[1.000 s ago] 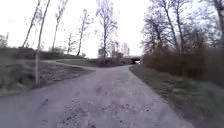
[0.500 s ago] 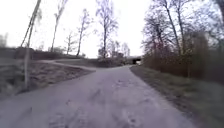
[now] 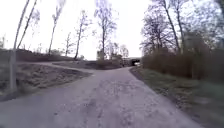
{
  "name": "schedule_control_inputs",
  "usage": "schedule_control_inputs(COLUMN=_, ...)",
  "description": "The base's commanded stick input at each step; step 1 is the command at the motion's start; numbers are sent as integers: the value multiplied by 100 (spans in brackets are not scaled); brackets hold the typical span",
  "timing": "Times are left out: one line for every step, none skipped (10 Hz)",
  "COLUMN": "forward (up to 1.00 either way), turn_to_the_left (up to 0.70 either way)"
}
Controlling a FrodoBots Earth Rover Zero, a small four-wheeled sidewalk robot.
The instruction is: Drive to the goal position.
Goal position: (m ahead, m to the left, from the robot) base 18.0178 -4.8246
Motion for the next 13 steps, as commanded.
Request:
schedule_control_inputs(forward=100, turn_to_the_left=1)
schedule_control_inputs(forward=100, turn_to_the_left=1)
schedule_control_inputs(forward=100, turn_to_the_left=1)
schedule_control_inputs(forward=100, turn_to_the_left=1)
schedule_control_inputs(forward=100, turn_to_the_left=1)
schedule_control_inputs(forward=100, turn_to_the_left=1)
schedule_control_inputs(forward=100, turn_to_the_left=1)
schedule_control_inputs(forward=100, turn_to_the_left=1)
schedule_control_inputs(forward=100, turn_to_the_left=1)
schedule_control_inputs(forward=100, turn_to_the_left=1)
schedule_control_inputs(forward=100, turn_to_the_left=1)
schedule_control_inputs(forward=100, turn_to_the_left=1)
schedule_control_inputs(forward=100, turn_to_the_left=1)
